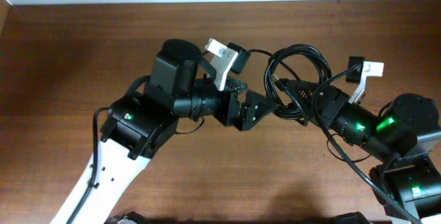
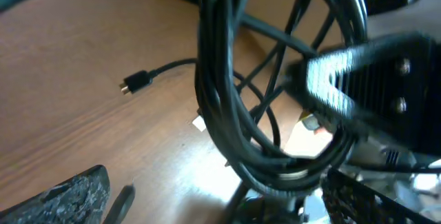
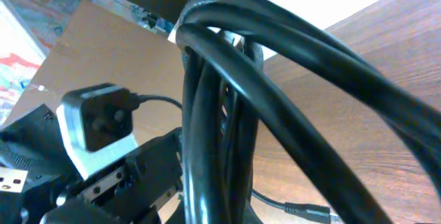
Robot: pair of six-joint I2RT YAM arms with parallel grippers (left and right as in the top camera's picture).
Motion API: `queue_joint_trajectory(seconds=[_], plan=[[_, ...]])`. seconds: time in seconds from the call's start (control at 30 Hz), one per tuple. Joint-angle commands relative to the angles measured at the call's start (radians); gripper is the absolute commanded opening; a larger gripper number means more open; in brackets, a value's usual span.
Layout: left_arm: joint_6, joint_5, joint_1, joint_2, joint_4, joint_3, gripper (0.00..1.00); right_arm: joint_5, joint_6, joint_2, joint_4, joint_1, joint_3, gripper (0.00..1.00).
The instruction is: Untangle cables
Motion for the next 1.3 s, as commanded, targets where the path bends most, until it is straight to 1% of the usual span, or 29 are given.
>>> queue_joint_trajectory(seconds=[0.0, 0.4, 0.47, 0.5, 0.53, 0.57, 0.67, 0.77, 0.83, 0.87, 0.9, 0.93, 1.0, 1.07, 1.27], plan=[[-0.16, 0.014, 0.002, 0.032, 0.041, 0.009, 0.99, -0.034, 0.007, -0.004, 0.023, 0.001, 0.011, 0.04], [-0.187, 0.004, 0.0, 0.096, 0.056, 0.009, 0.99, -0.06, 0.006, -0.004, 0.06, 0.001, 0.011, 0.04], [-0.187, 0.008, -0.005, 0.096, 0.074, 0.009, 0.94, -0.065, 0.006, -0.004, 0.06, 0.002, 0.011, 0.04], [-0.187, 0.007, -0.007, 0.097, 0.079, 0.009, 0.89, -0.067, 0.006, -0.004, 0.06, 0.002, 0.011, 0.04], [-0.187, 0.008, -0.015, 0.097, 0.095, 0.009, 0.76, -0.068, 0.006, -0.004, 0.059, 0.002, 0.011, 0.04], [-0.187, 0.007, -0.021, 0.097, 0.104, 0.009, 0.65, -0.068, 0.005, -0.004, 0.058, 0.002, 0.011, 0.04], [-0.187, 0.007, -0.037, 0.097, 0.124, 0.009, 0.47, -0.067, 0.002, -0.004, 0.059, 0.002, 0.011, 0.04], [-0.187, 0.008, -0.04, 0.097, 0.125, 0.009, 0.4, -0.067, 0.002, -0.004, 0.058, 0.002, 0.011, 0.04], [-0.187, 0.008, -0.044, 0.097, 0.125, 0.009, 0.24, -0.068, 0.002, -0.004, 0.058, 0.002, 0.011, 0.04], [-0.187, 0.008, -0.044, 0.097, 0.125, 0.009, 0.13, -0.067, 0.002, -0.004, 0.055, 0.002, 0.011, 0.04], [-0.187, 0.008, -0.044, 0.097, 0.125, 0.009, 0.05, -0.067, -0.003, -0.004, 0.053, 0.002, 0.011, 0.04], [-0.187, 0.008, -0.044, 0.097, 0.125, 0.009, 0.0, -0.067, -0.005, -0.004, 0.05, 0.002, 0.011, 0.04], [-0.187, 0.008, -0.044, 0.097, 0.126, 0.009, 0.0, -0.066, -0.006, 0.001, 0.036, 0.002, 0.011, 0.04], [-0.187, 0.008, -0.044, 0.097, 0.125, 0.009, 0.0, -0.067, -0.026, 0.009, 0.029, 0.002, 0.011, 0.1], [-0.186, 0.007, -0.04, 0.097, 0.125, 0.009, 0.0, -0.067, -0.039, 0.039, 0.01, 0.002, 0.011, 0.35]])
